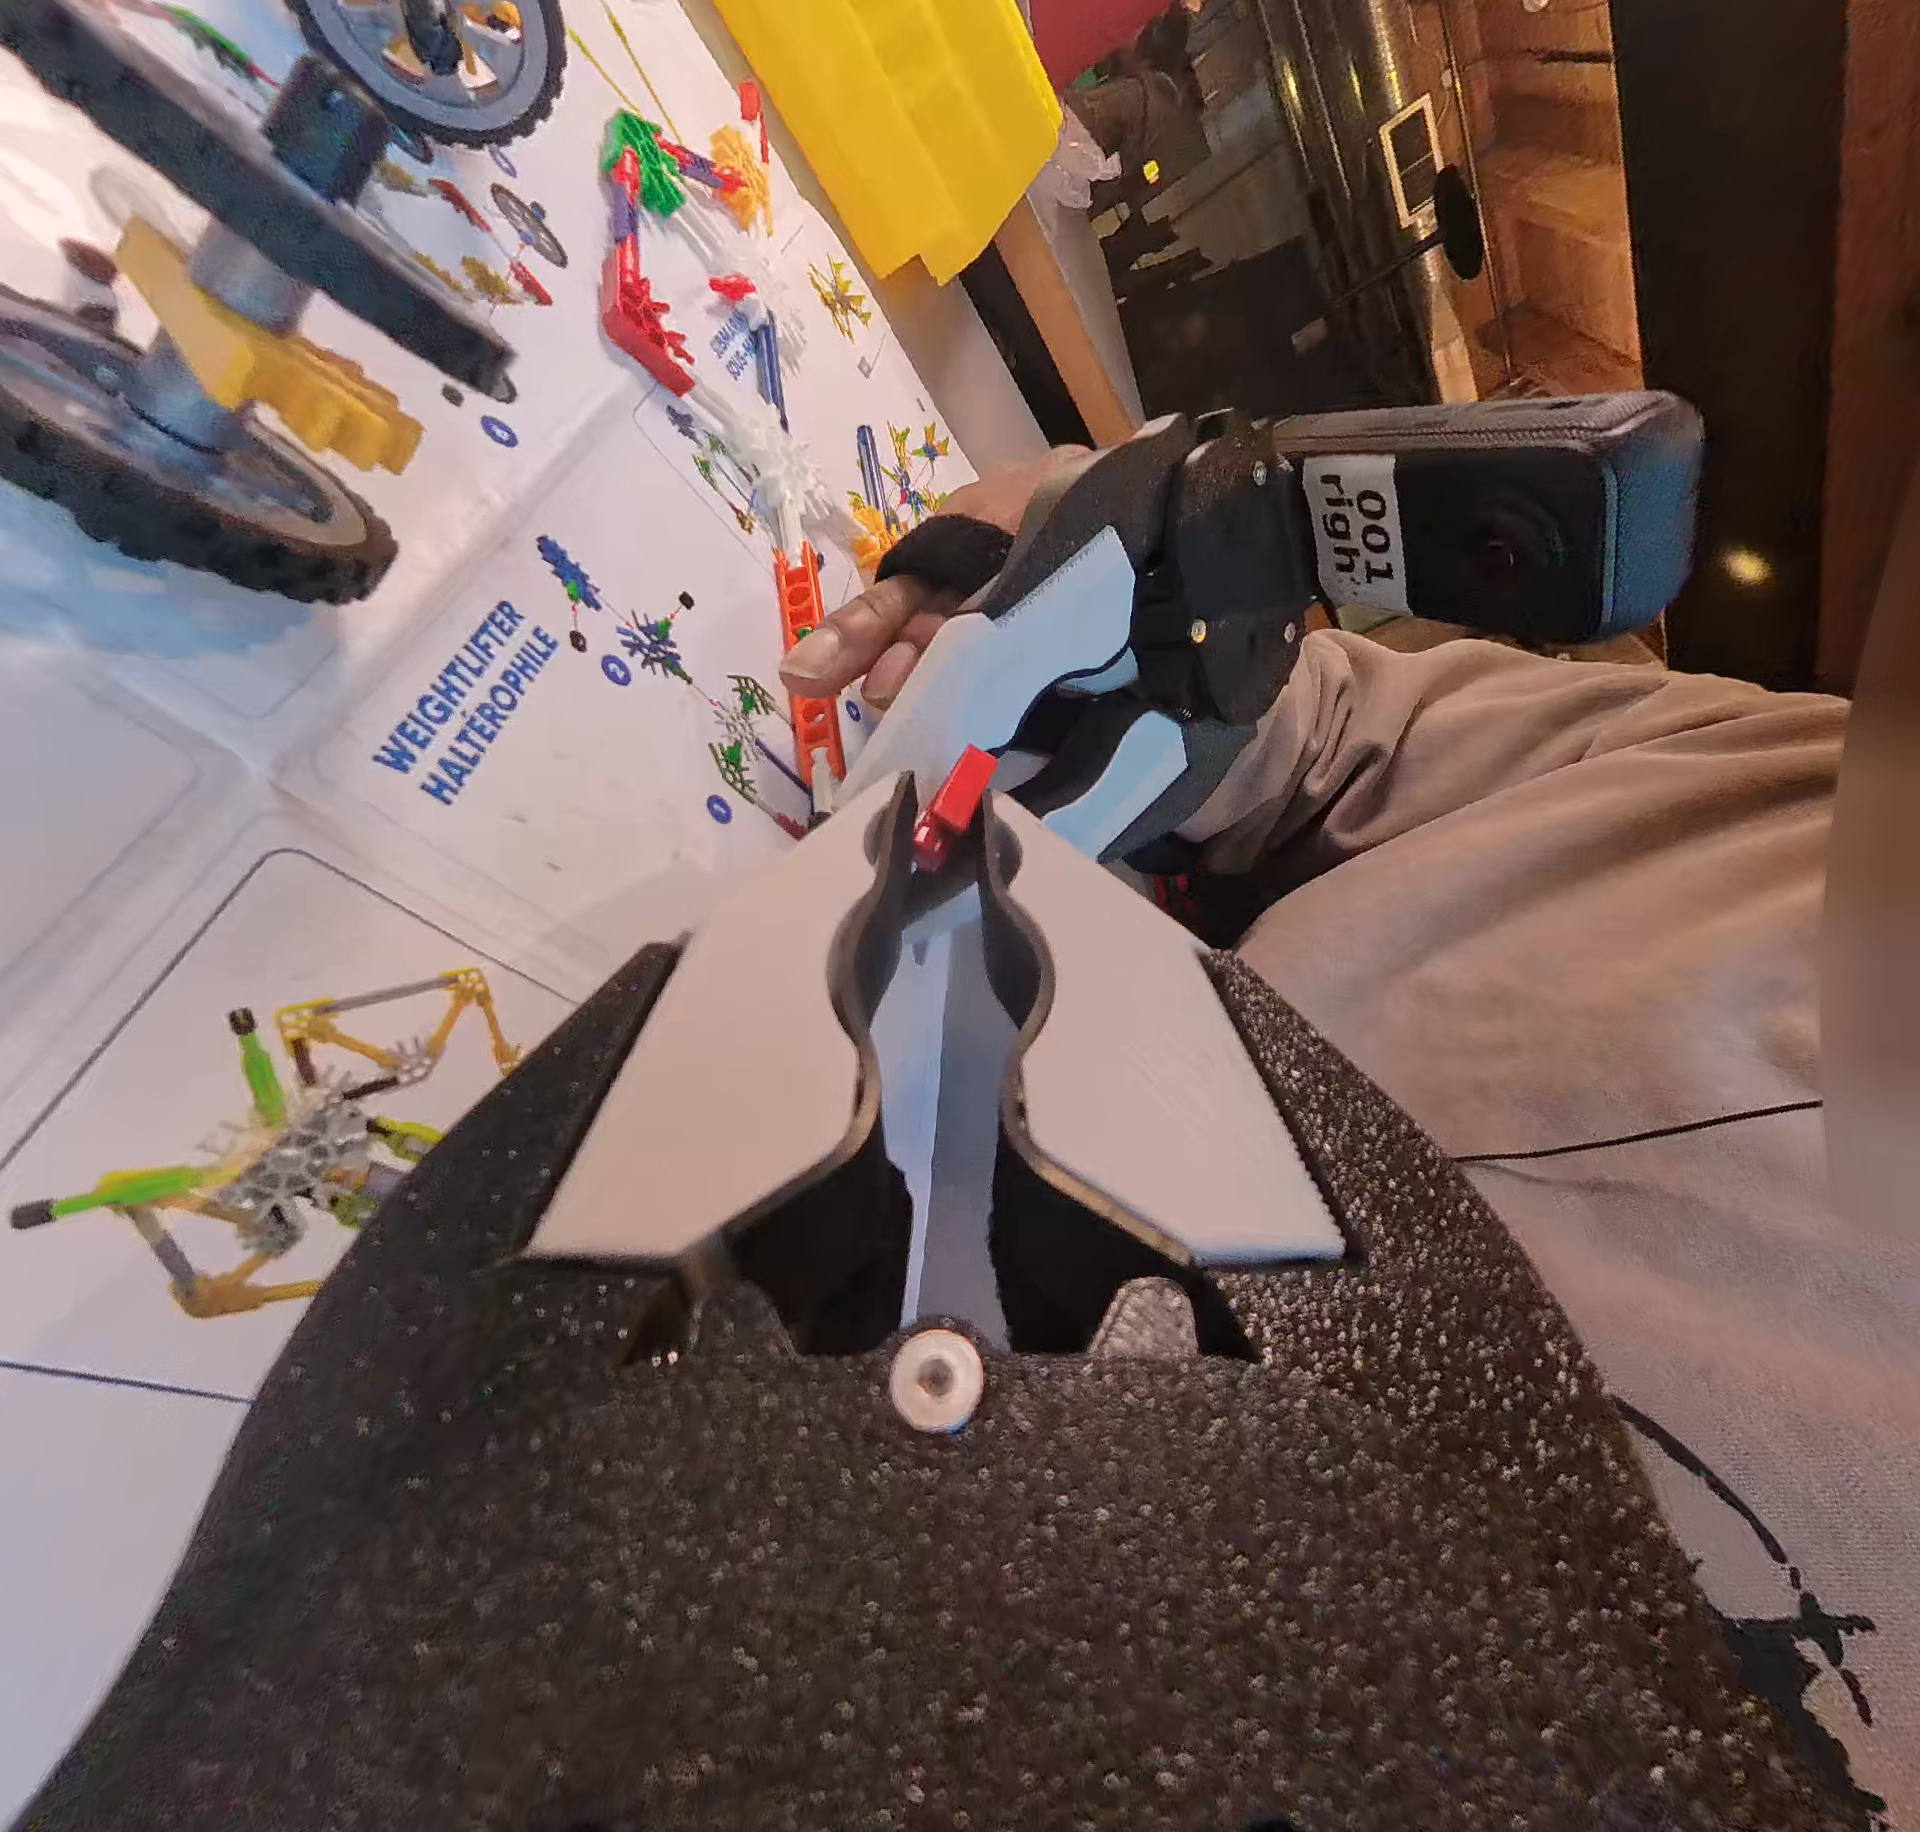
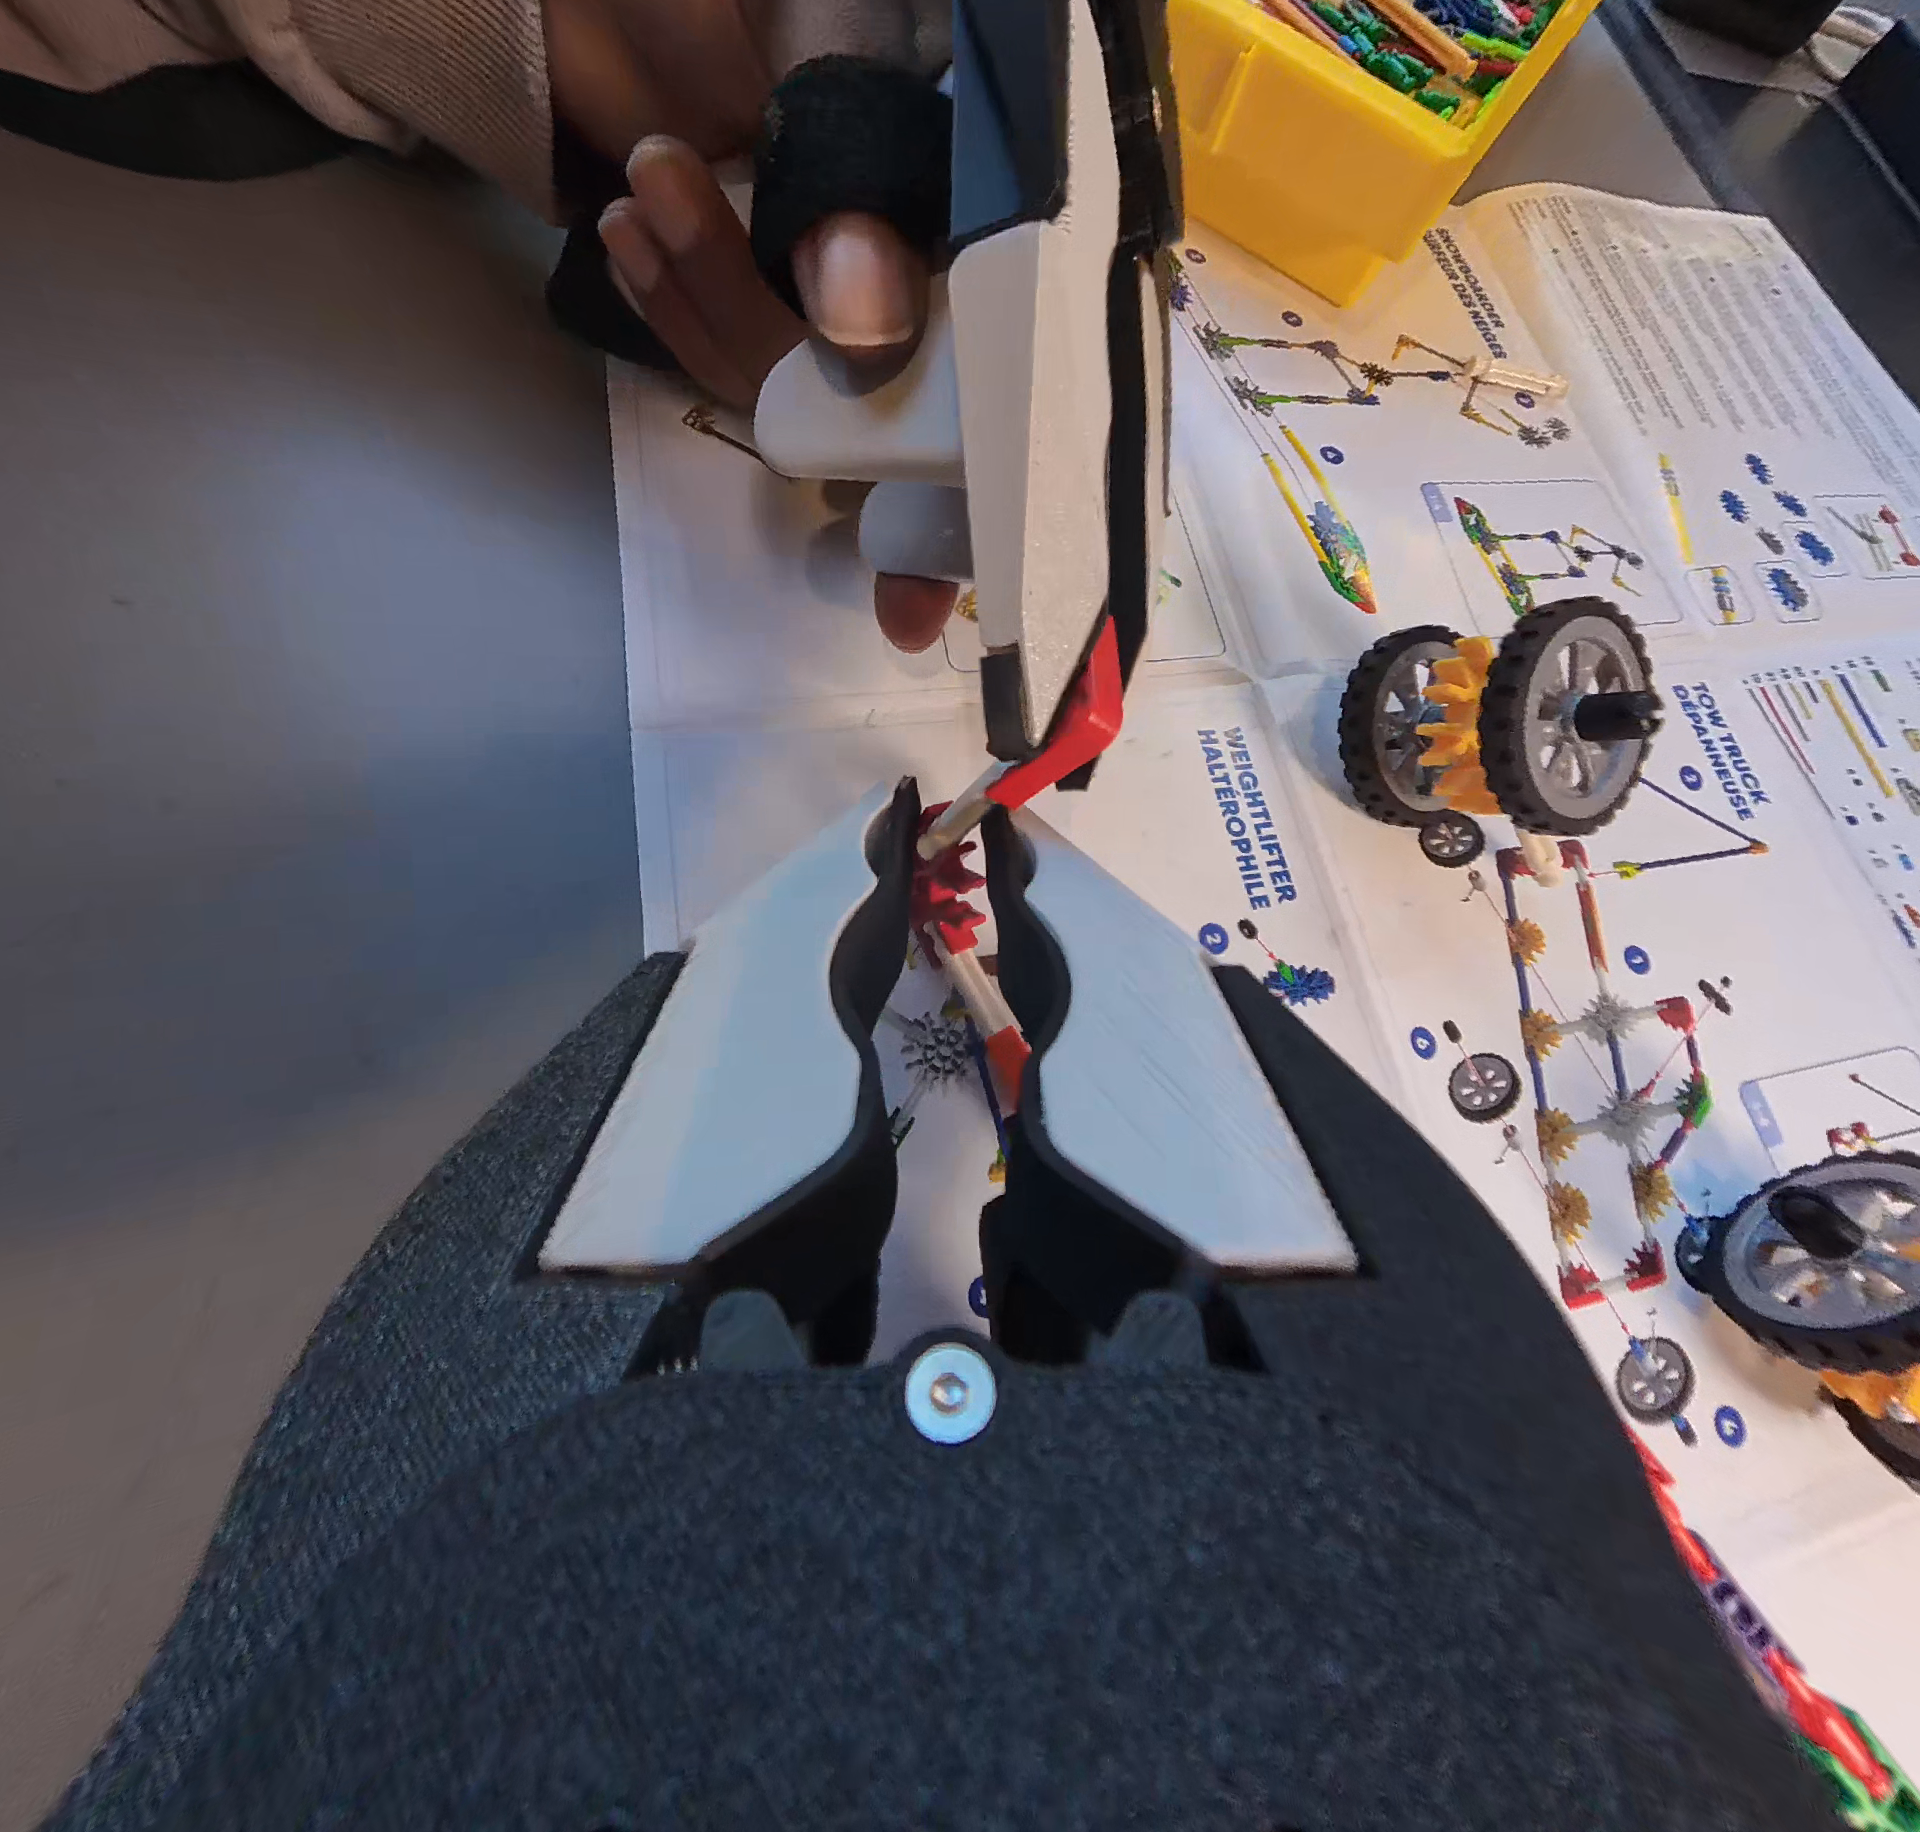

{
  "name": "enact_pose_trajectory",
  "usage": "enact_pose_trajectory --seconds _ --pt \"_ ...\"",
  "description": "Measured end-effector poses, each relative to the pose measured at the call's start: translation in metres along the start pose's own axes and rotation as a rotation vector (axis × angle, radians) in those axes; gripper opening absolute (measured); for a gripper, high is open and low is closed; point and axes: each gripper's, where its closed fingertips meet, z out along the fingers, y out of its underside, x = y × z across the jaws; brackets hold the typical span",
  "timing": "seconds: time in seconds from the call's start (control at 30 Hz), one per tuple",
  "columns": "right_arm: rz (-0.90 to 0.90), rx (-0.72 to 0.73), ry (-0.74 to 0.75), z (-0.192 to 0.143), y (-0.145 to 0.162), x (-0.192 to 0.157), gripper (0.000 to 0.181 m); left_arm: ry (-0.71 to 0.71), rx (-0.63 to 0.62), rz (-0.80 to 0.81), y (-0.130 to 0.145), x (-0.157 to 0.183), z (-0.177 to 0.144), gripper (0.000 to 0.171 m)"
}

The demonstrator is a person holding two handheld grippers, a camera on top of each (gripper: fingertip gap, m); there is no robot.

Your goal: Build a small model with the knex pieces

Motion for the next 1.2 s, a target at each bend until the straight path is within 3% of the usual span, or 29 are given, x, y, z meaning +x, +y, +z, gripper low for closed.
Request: enact_pose_trajectory --seconds 0.1,0.23,0.5,0.83,0.97,1.2 --pt "-0.019 -0.015 -0.009 0.002 0.002 -0.003 0.007 0.019 -0.002 -0.034 0.002 -0.003 0.0 0.006" --pt "-0.027 -0.012 -0.013 0.001 0.002 -0.004 0.007 -0.036 -0.039 0.042 0.004 -0.002 0.0 0.007" --pt "0.02 0.029 -0.04 -0.002 -0.003 -0.002 0.008 0.131 0.002 -0.12 -0.001 0.007 -0.005 0.01" --pt "0.026 0.04 -0.072 -0.005 -0.003 -0.004 0.013 0.095 0.017 -0.115 -0.003 0.003 -0.006 0.007" --pt "0.16 0.216 -0.092 -0.023 -0.027 0.005 0.017 0.136 0.085 -0.031 -0.016 0.016 -0.013 0.004" --pt "0.308 0.328 -0.144 -0.037 -0.047 0.01 0.007 0.088 0.171 0.304 -0.03 0.043 -0.017 0.004"
